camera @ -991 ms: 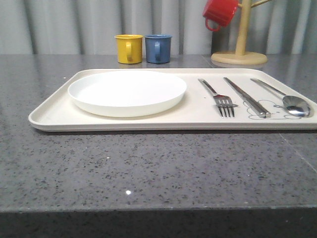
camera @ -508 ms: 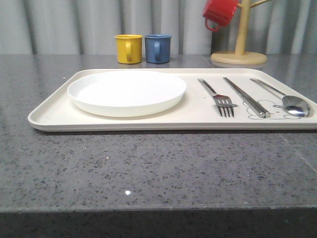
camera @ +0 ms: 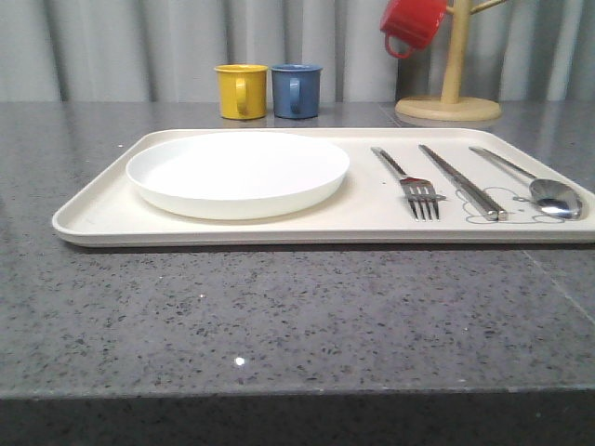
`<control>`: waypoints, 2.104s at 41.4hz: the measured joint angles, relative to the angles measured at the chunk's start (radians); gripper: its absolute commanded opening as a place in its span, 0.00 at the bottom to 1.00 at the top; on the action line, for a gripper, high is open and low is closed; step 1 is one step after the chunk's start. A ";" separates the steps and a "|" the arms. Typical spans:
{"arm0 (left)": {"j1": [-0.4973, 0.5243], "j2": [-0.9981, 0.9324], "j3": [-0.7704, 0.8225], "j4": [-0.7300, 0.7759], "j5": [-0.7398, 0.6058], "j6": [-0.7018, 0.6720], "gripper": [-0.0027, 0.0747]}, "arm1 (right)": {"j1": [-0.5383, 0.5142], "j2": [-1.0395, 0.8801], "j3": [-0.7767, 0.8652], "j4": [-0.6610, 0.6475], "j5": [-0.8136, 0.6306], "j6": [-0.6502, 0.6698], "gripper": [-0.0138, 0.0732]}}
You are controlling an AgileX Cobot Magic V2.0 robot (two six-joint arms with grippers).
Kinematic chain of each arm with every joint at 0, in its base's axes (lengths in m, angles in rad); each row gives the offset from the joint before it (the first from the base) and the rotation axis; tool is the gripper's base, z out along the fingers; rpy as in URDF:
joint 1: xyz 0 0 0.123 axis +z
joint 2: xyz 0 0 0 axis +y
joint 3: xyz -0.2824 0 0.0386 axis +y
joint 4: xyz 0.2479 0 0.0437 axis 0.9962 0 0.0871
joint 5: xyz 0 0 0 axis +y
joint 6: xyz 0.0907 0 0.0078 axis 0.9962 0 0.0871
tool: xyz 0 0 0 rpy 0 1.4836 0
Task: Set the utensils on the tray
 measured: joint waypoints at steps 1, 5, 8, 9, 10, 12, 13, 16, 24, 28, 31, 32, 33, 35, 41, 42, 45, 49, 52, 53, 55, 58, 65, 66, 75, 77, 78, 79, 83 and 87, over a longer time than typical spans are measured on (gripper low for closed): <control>0.000 0.000 0.000 0.000 0.000 0.000 0.01 | 0.000 0.000 0.000 0.000 0.000 0.000 0.07; 0.000 0.000 0.000 0.000 0.000 0.000 0.01 | 0.000 0.000 0.000 -0.002 0.000 0.000 0.07; 0.000 0.000 0.000 0.000 0.000 0.000 0.01 | 0.000 0.000 0.011 -0.013 -0.007 0.000 0.07; 0.000 0.000 0.000 0.000 0.000 0.000 0.01 | 0.000 0.000 0.019 -0.018 -0.016 0.000 0.07; 0.000 0.000 0.000 0.000 0.000 0.000 0.01 | 0.000 0.000 0.030 -0.020 -0.025 0.000 0.07; 0.000 0.000 0.000 0.000 0.000 0.000 0.01 | -0.009 0.000 0.055 -0.024 -0.048 0.000 0.07; 0.000 0.000 0.000 0.000 0.000 0.000 0.01 | -0.010 0.000 0.068 -0.024 -0.059 0.000 0.07; 0.000 0.000 0.000 0.000 0.000 0.000 0.01 | -0.040 0.000 0.124 -0.026 -0.105 0.000 0.07; 0.000 0.000 0.000 0.000 0.000 0.000 0.01 | -0.152 0.000 0.277 -0.026 -0.253 -0.027 0.07; 0.000 0.000 0.000 0.000 0.000 0.000 0.01 | -0.203 0.000 0.338 -0.009 -0.314 -0.055 0.07; 0.000 0.000 0.000 0.000 0.000 0.000 0.01 | -0.230 0.000 0.383 0.010 -0.347 -0.069 0.07; 0.000 0.000 0.000 0.000 0.000 0.000 0.01 | -0.237 0.000 0.393 0.015 -0.354 -0.069 0.07; 0.000 0.000 0.000 0.000 0.000 0.000 0.01 | -0.244 0.000 0.402 0.021 -0.359 -0.071 0.07; 0.000 0.000 0.000 0.000 -0.001 0.000 0.01 | -0.253 -0.002 0.410 0.026 -0.364 -0.073 0.07; 0.000 0.000 0.000 0.000 -0.001 0.000 0.01 | -0.257 -0.020 0.412 0.036 -0.366 -0.075 0.07; 0.000 0.000 0.000 0.000 -0.001 0.000 0.01 | -0.257 -0.022 0.412 0.036 -0.366 -0.075 0.07; 0.000 0.000 0.000 0.000 -0.001 0.000 0.01 | -0.257 -0.022 0.412 0.036 -0.366 -0.077 0.07; 0.000 0.000 0.000 0.000 -0.001 0.000 0.01 | -0.257 -0.022 0.412 0.036 -0.366 -0.077 0.07; 0.000 0.000 0.000 0.000 -0.001 0.000 0.01 | -0.257 -0.022 0.412 0.036 -0.366 -0.077 0.07; 0.000 0.000 0.000 0.000 -0.001 0.000 0.01 | -0.257 -0.022 0.412 0.036 -0.366 -0.077 0.07; 0.000 0.000 0.000 0.000 -0.001 0.000 0.01 | -0.257 -0.022 0.412 0.036 -0.366 -0.077 0.07; 0.000 0.000 0.000 0.000 -0.001 0.000 0.01 | -0.257 -0.022 0.412 0.036 -0.366 -0.077 0.07; 0.000 0.000 0.000 0.000 -0.001 0.000 0.01 | -0.257 -0.022 0.412 0.036 -0.366 -0.077 0.07; 0.000 0.000 0.000 0.000 -0.001 0.000 0.01 | -0.257 -0.022 0.412 0.036 -0.366 -0.077 0.07; 0.000 0.000 0.000 0.000 -0.001 0.000 0.01 | -0.257 -0.022 0.412 0.036 -0.366 -0.077 0.07; 0.000 0.000 0.000 0.000 -0.001 0.000 0.01 | -0.257 -0.022 0.412 0.036 -0.366 -0.077 0.07; 0.000 0.000 0.000 0.000 -0.001 0.000 0.01 | -0.257 -0.022 0.412 0.036 -0.366 -0.077 0.07; 0.000 0.000 0.000 0.000 -0.001 0.000 0.01 | -0.257 -0.022 0.412 0.036 -0.366 -0.077 0.07; 0.000 0.000 0.000 0.000 -0.001 0.000 0.01 | -0.257 -0.022 0.412 0.036 -0.366 -0.077 0.07; 0.000 0.000 0.000 0.000 -0.001 0.000 0.01 | -0.257 -0.022 0.412 0.036 -0.366 -0.077 0.07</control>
